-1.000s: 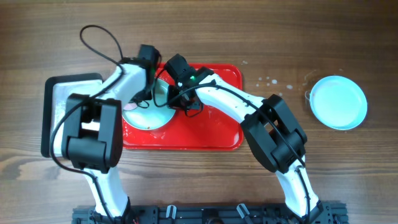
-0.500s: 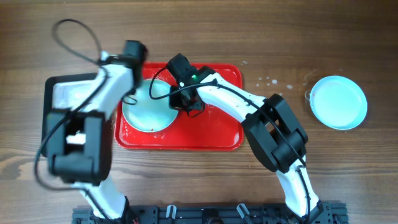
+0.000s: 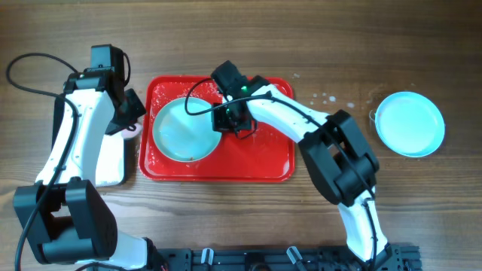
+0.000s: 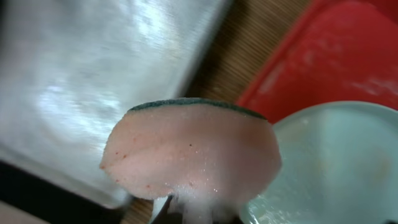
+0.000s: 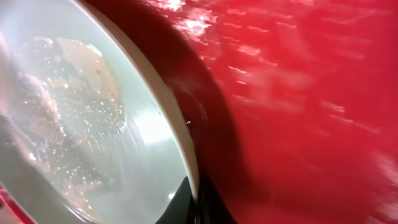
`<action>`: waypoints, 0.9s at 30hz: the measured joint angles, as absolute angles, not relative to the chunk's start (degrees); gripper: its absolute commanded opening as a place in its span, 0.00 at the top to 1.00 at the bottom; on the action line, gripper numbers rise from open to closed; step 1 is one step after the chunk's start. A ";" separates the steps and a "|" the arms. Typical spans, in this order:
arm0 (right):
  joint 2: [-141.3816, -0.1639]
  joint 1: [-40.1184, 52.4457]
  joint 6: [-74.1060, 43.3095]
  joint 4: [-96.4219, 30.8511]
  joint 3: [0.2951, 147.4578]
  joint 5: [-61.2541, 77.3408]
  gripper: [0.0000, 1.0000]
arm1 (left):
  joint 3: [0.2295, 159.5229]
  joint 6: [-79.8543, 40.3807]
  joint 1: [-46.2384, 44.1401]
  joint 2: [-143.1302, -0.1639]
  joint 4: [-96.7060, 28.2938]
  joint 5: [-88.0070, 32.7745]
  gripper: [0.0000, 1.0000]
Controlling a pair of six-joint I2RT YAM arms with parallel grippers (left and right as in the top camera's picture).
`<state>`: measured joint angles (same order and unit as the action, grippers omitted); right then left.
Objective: Clean dirty plates on tray and stack at the side
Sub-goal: 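Lift the plate with the right gripper and set it on the right stack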
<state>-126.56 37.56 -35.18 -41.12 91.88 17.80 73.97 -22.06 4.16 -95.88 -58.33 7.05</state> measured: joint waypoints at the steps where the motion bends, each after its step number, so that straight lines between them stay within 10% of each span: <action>1: -124.84 36.86 -33.98 -42.81 90.78 17.34 0.96 | 73.97 -21.23 4.14 -95.88 -58.37 4.54 0.96; 13: -91.02 28.51 -31.83 -61.98 90.19 3.07 0.96 | 73.97 -19.16 4.14 -95.88 -58.33 -4.01 0.96; 27: -76.79 -18.79 -28.58 -55.31 69.76 3.27 0.95 | 73.95 -20.47 13.52 -95.88 -54.37 -0.23 0.96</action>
<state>-76.79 -18.79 -28.58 -55.31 69.76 3.27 73.95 -20.47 13.52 -95.88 -54.37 -0.23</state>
